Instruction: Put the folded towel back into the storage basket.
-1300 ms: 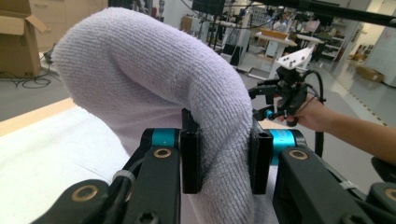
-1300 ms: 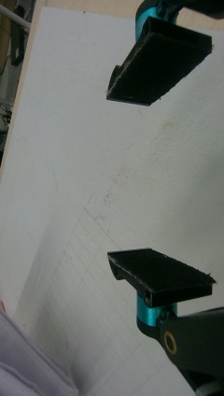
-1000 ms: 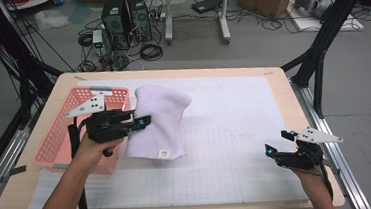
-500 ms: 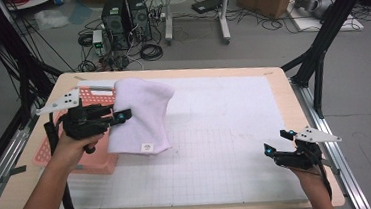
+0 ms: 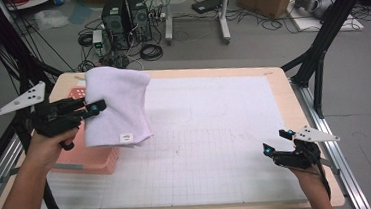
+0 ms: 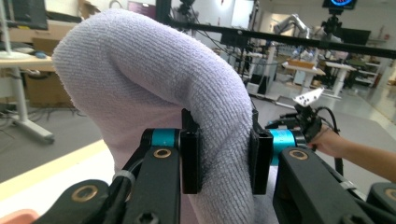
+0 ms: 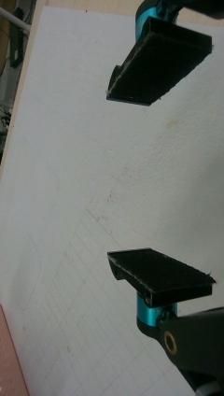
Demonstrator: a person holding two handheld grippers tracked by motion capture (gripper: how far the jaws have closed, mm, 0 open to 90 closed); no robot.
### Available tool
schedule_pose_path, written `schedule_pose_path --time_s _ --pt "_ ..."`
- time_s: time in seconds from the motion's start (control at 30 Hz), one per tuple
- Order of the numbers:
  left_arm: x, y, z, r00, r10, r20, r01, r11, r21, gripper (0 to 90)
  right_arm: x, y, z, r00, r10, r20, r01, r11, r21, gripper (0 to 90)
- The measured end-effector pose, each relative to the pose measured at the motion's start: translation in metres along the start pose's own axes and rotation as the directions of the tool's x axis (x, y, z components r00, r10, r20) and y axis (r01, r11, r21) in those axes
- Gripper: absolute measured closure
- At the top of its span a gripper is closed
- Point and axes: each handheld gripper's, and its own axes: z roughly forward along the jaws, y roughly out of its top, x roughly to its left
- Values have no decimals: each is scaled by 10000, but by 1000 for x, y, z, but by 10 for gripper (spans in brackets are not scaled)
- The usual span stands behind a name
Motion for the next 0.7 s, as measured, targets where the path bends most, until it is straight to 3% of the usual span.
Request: schedule_pose_path --time_s 0.23,0.4,0.7 --pt "6 16 -19 9990 100 -428 -113 9995 -309 725 1 0 1 10000 -28 19 28 10000 14 177" --pt "13 23 -33 9987 23 -501 -56 9978 -659 725 2 0 3 10000 -73 18 72 9999 88 178" --pt "28 21 -57 9958 -240 -881 165 9963 -848 723 4 1 5 9996 -251 91 249 9995 219 178"
